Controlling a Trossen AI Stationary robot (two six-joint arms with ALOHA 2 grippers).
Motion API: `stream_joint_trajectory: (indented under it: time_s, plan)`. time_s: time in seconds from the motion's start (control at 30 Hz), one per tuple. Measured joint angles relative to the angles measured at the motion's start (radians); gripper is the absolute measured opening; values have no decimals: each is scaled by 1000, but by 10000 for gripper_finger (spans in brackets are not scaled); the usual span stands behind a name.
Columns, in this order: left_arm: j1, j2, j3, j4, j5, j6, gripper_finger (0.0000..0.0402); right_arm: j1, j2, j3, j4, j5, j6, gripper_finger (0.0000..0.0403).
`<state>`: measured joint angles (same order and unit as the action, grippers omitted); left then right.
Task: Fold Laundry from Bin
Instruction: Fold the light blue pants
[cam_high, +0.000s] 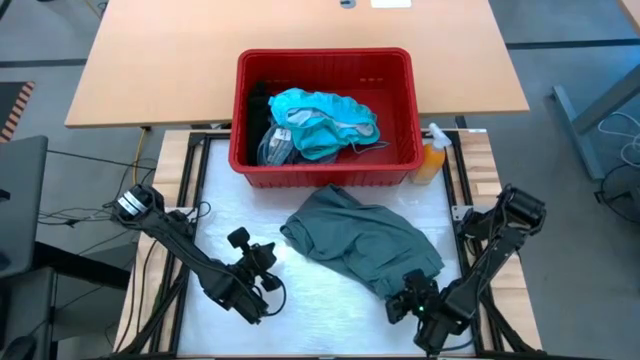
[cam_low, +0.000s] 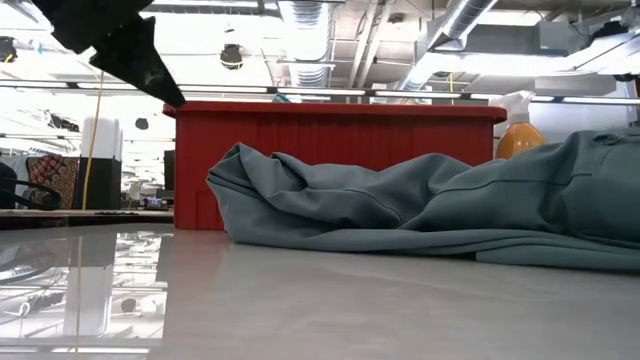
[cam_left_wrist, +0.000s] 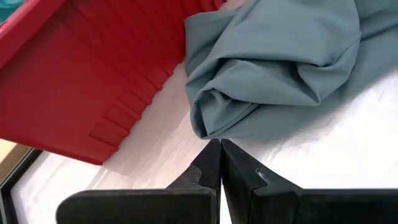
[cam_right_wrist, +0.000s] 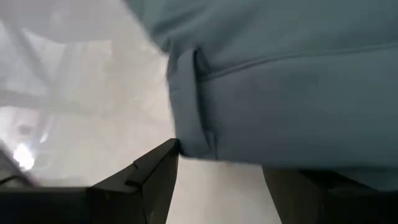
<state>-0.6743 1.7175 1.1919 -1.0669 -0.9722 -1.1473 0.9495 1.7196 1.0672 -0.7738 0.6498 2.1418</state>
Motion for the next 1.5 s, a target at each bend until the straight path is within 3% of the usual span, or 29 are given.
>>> stream_joint_trajectory:
  time_s: [0.27, 0.4, 0.5, 0.67, 0.83, 1.0, 1.17, 1.23, 1.43, 1.5]
  plan:
    - [10, -9, 0, 1, 25, -49, 0, -18, -10, 7, -196, 47, 9, 254]
    - [18, -9, 0, 3, 24, -113, 0, -49, -11, -14, -182, 80, -9, 235]
    - [23, -9, 0, 3, 23, -145, 0, -69, -11, -36, -151, 94, -24, 182]
    - [27, -9, 0, 4, 22, -176, 0, -71, -13, -63, -123, 128, -37, 32]
    - [27, -9, 0, 3, 21, -202, 0, -72, -109, -64, -123, 149, -52, 30]
    - [28, -9, 0, 4, 14, -204, 0, -67, -334, -64, -132, 167, -199, 30]
    - [28, -9, 0, 4, -13, -221, 0, -75, -534, -63, -117, -65, -357, 30]
    - [28, -9, 0, 4, -21, -233, 0, -65, -578, -63, -92, -108, -386, 30]
    - [28, -9, 0, 3, -23, -246, 0, -13, -549, -63, -26, -139, -363, 30]
    - [25, -9, 0, 3, -20, -243, 0, -5, -502, -63, 25, -202, -350, 33]
